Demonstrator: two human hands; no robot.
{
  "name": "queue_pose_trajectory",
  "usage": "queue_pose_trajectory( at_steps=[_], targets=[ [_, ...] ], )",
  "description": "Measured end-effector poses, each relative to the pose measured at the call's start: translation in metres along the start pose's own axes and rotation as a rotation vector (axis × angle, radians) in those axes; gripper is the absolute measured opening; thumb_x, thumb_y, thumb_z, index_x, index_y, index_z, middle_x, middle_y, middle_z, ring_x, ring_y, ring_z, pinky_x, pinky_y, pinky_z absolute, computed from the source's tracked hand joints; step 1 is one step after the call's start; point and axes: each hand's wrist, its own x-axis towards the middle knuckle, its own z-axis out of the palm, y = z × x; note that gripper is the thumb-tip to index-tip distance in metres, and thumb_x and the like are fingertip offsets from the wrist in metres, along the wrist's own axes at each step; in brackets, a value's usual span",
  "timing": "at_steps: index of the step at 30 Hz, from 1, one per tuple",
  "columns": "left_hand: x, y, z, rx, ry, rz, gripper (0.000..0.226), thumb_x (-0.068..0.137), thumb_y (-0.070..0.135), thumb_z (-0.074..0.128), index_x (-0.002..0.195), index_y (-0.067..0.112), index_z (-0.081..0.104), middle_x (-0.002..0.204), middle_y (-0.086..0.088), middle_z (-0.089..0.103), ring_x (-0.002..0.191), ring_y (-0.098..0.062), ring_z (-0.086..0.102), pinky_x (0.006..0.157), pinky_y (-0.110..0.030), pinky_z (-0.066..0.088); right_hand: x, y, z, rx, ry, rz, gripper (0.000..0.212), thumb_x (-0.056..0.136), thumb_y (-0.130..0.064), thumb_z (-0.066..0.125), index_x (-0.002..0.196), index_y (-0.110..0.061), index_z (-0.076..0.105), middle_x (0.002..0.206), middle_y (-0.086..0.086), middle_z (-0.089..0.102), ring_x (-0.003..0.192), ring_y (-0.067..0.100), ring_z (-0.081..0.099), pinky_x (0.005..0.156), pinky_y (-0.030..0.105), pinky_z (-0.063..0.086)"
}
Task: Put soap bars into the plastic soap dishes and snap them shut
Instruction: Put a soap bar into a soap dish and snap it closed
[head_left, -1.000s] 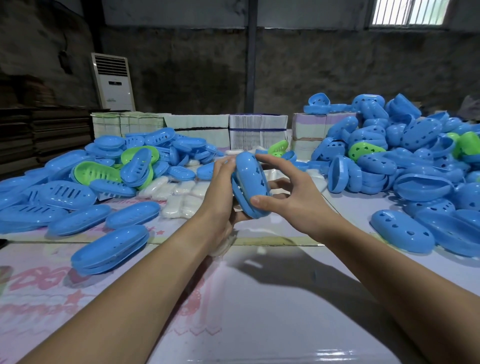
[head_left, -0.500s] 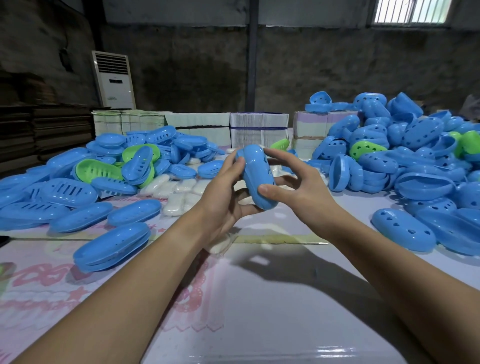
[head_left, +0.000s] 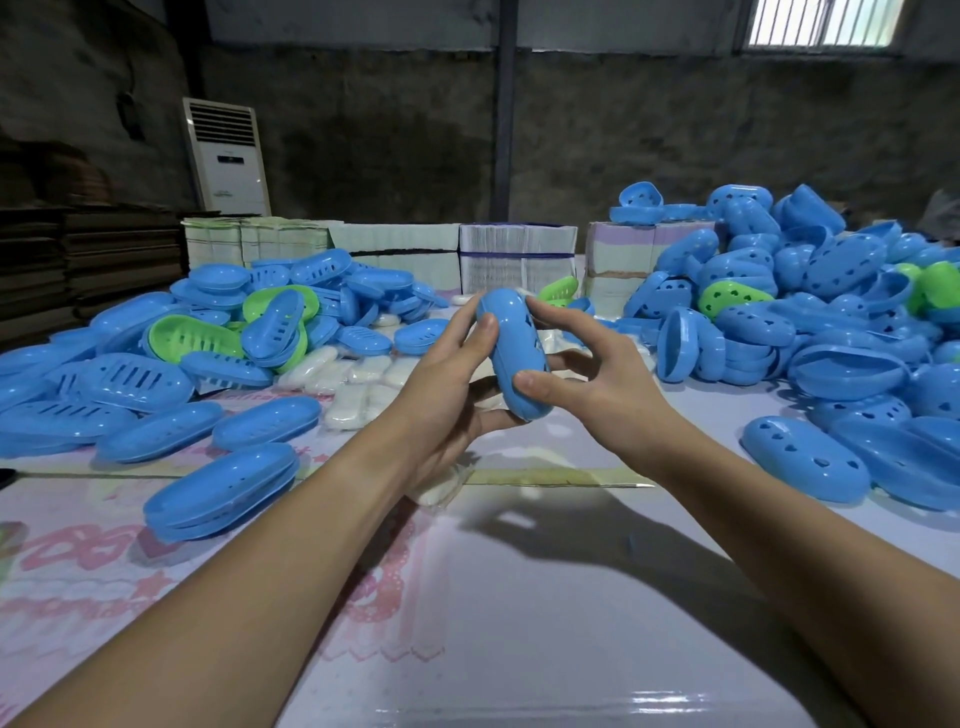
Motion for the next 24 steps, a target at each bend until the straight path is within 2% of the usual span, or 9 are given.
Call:
queue_pose_trajectory(
  at_steps=[4, 8, 10, 12, 14, 15, 18, 21, 24],
  targets=[
    [-0.001, 0.002, -0.002, -0.024, -0.035, -0.003, 0.050, 0.090, 0.045, 0.060, 0.138, 0.033, 0.057, 0.128, 0.000, 0.069, 0.115, -0.035, 0.069, 0.082, -0.054, 0.060, 0.000, -0.003, -0.003, 0.013, -0.049, 0.009, 0.063, 0.081, -0.014, 0.080, 0.134, -0.036, 0.055, 0.133, -0.014, 0.057, 0.095, 0.003, 0.067, 0.076, 0.017, 0.054],
    [-0.001, -0.001, 0.000, -0.032, -0.022, -0.024, 0.045, 0.101, 0.040, 0.052, 0.146, 0.032, 0.049, 0.136, -0.005, 0.065, 0.117, -0.036, 0.067, 0.085, -0.056, 0.059, 0.000, -0.002, -0.004, 0.034, -0.067, 0.027, 0.061, 0.084, -0.010, 0.076, 0.136, -0.032, 0.054, 0.132, -0.012, 0.057, 0.088, -0.002, 0.067, 0.076, 0.015, 0.052],
    [0.001, -0.002, 0.001, -0.031, 0.007, -0.018, 0.043, 0.103, 0.039, 0.051, 0.146, 0.032, 0.050, 0.133, -0.004, 0.067, 0.115, -0.036, 0.069, 0.085, -0.055, 0.060, 0.000, 0.000, -0.003, 0.034, -0.067, 0.031, 0.060, 0.086, -0.010, 0.074, 0.137, -0.033, 0.053, 0.132, -0.012, 0.056, 0.092, -0.005, 0.066, 0.076, 0.011, 0.050],
    [0.002, -0.003, 0.003, -0.030, 0.027, -0.012, 0.041, 0.103, 0.039, 0.052, 0.143, 0.033, 0.052, 0.133, -0.004, 0.067, 0.114, -0.035, 0.069, 0.086, -0.056, 0.060, 0.001, 0.001, -0.003, 0.017, -0.078, 0.036, 0.060, 0.089, -0.013, 0.072, 0.140, -0.035, 0.050, 0.136, -0.012, 0.054, 0.107, -0.010, 0.060, 0.079, 0.008, 0.048],
    [0.002, -0.003, 0.004, -0.033, 0.011, -0.025, 0.043, 0.101, 0.042, 0.053, 0.144, 0.036, 0.051, 0.135, -0.003, 0.066, 0.114, -0.034, 0.069, 0.087, -0.057, 0.059, 0.001, 0.000, -0.004, 0.002, -0.083, 0.047, 0.062, 0.089, -0.016, 0.072, 0.141, -0.040, 0.049, 0.138, -0.013, 0.053, 0.122, -0.008, 0.051, 0.083, 0.012, 0.050],
    [0.001, -0.004, 0.005, -0.038, -0.008, -0.038, 0.045, 0.100, 0.044, 0.054, 0.144, 0.039, 0.050, 0.136, -0.001, 0.065, 0.115, -0.034, 0.069, 0.087, -0.056, 0.059, 0.002, -0.001, -0.004, 0.005, -0.075, 0.056, 0.064, 0.087, -0.016, 0.074, 0.141, -0.041, 0.049, 0.137, -0.011, 0.054, 0.124, -0.004, 0.051, 0.082, 0.015, 0.052],
    [0.002, -0.007, 0.007, 0.012, -0.012, -0.056, 0.044, 0.098, 0.052, 0.053, 0.142, 0.050, 0.049, 0.141, 0.009, 0.061, 0.122, -0.027, 0.065, 0.083, -0.049, 0.061, 0.001, -0.006, -0.009, -0.059, -0.015, 0.067, 0.066, 0.081, -0.019, 0.080, 0.136, -0.044, 0.054, 0.132, -0.011, 0.056, 0.115, 0.000, 0.057, 0.079, 0.019, 0.054],
    [0.005, -0.008, 0.007, 0.154, 0.064, -0.037, 0.031, 0.098, 0.056, 0.051, 0.129, 0.062, 0.053, 0.151, 0.016, 0.047, 0.133, -0.024, 0.051, 0.091, -0.047, 0.059, -0.012, -0.009, -0.026, -0.200, 0.037, 0.140, 0.064, 0.075, -0.033, 0.082, 0.127, -0.057, 0.055, 0.125, -0.018, 0.055, 0.106, 0.012, 0.061, 0.086, 0.029, 0.055],
    [0.007, -0.012, 0.007, 0.231, 0.089, -0.019, 0.021, 0.099, 0.056, 0.050, 0.117, 0.060, 0.061, 0.142, 0.019, 0.054, 0.132, -0.021, 0.051, 0.096, -0.047, 0.056, -0.041, -0.007, -0.057, -0.346, 0.100, 0.205, 0.064, 0.069, -0.040, 0.081, 0.125, -0.056, 0.056, 0.118, -0.021, 0.057, 0.095, 0.010, 0.062, 0.087, 0.033, 0.054]
  ],
)
